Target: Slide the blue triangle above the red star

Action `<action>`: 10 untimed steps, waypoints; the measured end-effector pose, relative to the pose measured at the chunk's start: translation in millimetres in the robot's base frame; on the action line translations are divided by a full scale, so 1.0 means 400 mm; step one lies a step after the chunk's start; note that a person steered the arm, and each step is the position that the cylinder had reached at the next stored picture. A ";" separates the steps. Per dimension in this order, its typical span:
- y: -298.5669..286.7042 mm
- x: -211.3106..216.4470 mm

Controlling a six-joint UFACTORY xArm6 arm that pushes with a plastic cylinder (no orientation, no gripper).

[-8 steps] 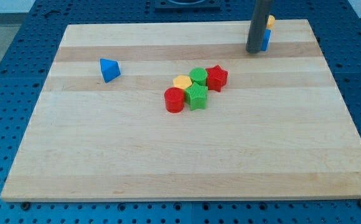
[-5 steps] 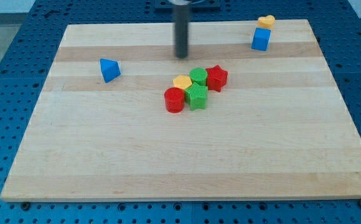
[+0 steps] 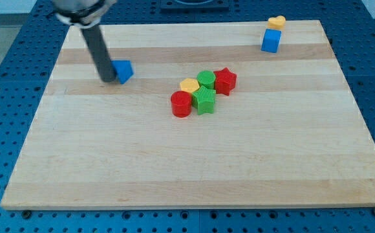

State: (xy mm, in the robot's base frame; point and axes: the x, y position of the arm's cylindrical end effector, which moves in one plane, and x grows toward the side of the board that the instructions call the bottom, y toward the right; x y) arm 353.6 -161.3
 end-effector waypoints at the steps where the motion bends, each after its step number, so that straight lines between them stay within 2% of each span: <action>1: 0.089 -0.039; 2: 0.174 -0.056; 3: 0.153 -0.063; 5: 0.160 -0.151; 7: 0.289 -0.151; 10: 0.303 -0.063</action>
State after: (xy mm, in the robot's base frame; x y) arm 328.3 -40.2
